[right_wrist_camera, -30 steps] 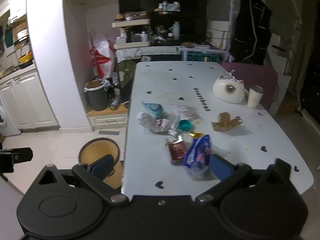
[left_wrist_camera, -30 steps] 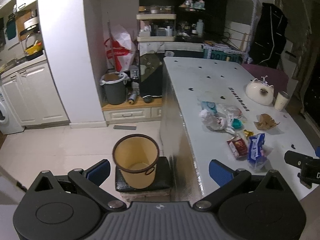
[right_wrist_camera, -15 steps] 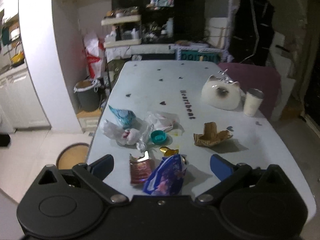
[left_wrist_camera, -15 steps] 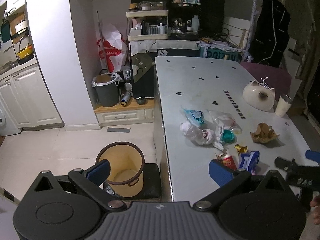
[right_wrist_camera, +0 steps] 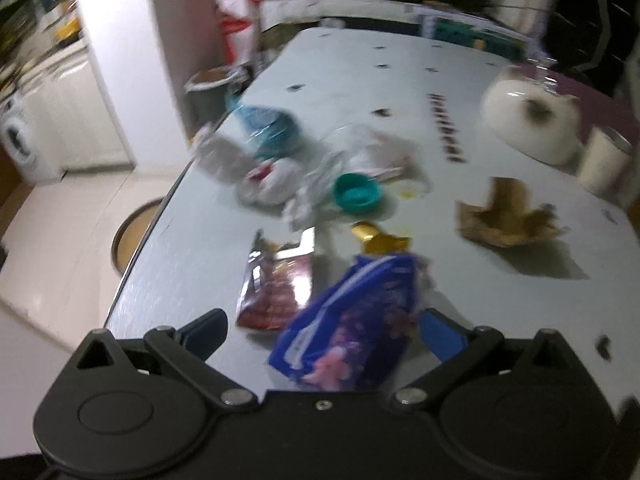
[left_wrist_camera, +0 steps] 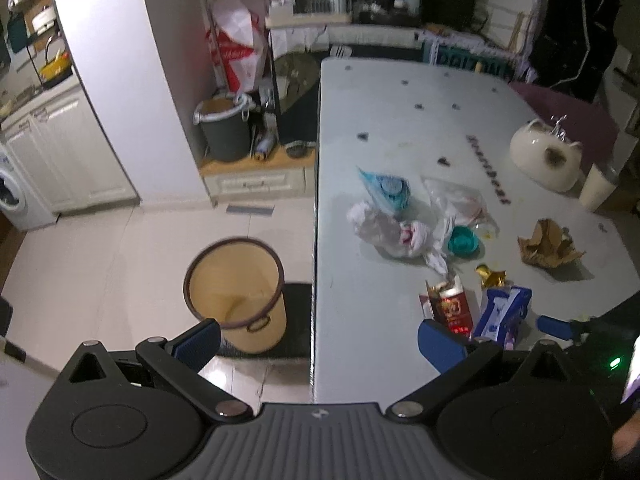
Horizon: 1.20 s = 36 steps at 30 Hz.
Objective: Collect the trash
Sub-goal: 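Move both tools toward the red cigarette pack and blue wrapper, then grasp the red cigarette pack with left tool while right tool grasps blue wrapper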
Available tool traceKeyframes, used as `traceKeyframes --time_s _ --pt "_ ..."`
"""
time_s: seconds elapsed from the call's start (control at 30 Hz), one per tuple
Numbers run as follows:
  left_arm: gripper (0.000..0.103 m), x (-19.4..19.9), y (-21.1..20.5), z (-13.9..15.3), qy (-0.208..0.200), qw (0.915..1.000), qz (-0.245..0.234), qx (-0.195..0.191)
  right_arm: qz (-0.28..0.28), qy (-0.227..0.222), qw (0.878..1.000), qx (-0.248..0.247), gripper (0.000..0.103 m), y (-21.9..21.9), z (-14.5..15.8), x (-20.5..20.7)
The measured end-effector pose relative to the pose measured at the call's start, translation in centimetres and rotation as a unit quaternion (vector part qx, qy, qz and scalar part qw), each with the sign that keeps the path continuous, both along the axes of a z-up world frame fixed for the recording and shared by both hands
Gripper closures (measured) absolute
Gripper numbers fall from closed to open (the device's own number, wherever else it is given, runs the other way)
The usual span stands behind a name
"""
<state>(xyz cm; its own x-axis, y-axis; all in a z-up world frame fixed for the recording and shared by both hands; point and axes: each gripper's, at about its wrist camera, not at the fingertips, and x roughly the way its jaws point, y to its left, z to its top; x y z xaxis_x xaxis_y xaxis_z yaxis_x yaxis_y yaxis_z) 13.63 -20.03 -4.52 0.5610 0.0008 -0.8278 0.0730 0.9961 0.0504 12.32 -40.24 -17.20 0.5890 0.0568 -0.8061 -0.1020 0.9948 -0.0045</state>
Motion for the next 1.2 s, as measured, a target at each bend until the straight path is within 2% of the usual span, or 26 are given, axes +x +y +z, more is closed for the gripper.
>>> traceKeyframes --time_s 0.13,0.3,0.37,0.6,0.8,1.0,1.2 --pt "0.000 0.9 -0.9 -1.0 0.029 0.9993 0.007 -0.021 0.011 0.014 1.000 -0.010 0.000 -0.2 -1.5 0.3" --pt "0.000 2.4 -2.3 -2.6 0.061 0.9954 0.008 -0.074 -0.042 0.014 0.999 -0.017 0.000 -3.6 -2.3 0.1" --pt "0.000 3.0 -3.2 -3.2 0.068 0.9943 0.001 -0.083 -0.065 0.010 0.998 -0.010 0.000 -5.3 -2.2 -0.2" --pt "0.000 5.2 -7.3 -5.6 0.085 0.9916 -0.023 -0.095 -0.119 0.006 0.993 -0.016 0.000 -10.1 -2.2 -1.6" --pt "0.000 7.0 -10.2 -8.2 0.096 0.9913 -0.028 -0.086 -0.144 -0.006 0.990 -0.013 0.000 -12.7 -1.5 -3.0" --pt "0.006 8.4 -11.7 -11.5 0.121 0.9893 -0.006 -0.082 -0.105 -0.035 0.994 0.012 0.000 -12.8 0.2 -4.5" --pt "0.011 9.0 -13.1 -14.2 0.148 0.9871 0.004 -0.061 -0.039 -0.037 0.997 -0.053 0.000 -10.1 -0.1 -4.3"
